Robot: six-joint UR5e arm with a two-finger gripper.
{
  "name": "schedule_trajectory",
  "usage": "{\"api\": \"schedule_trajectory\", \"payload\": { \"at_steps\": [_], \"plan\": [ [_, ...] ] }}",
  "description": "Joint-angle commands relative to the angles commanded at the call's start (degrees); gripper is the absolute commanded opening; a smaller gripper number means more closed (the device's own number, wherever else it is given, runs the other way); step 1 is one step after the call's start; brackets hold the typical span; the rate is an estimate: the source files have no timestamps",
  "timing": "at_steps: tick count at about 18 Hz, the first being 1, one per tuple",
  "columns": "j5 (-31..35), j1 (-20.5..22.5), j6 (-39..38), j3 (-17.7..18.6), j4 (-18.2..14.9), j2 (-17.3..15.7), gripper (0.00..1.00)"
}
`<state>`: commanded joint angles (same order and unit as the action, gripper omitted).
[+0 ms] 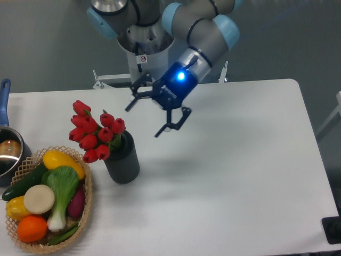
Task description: Insert the flowers into the vase
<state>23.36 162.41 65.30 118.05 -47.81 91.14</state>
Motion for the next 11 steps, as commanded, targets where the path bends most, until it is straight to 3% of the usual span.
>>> {"api": "schedule_trajectory", "payload": {
  "at_steps": [2,7,11],
  "plan": [
    [6.75,0.97,0.09,-1.32,0.0,0.0,1.0],
    [32.67,1.5,0.79,-5.89,0.09,0.53,1.0],
    [37.45,1.94,0.09,-5.89,0.0,2.01,1.0]
  ]
}}
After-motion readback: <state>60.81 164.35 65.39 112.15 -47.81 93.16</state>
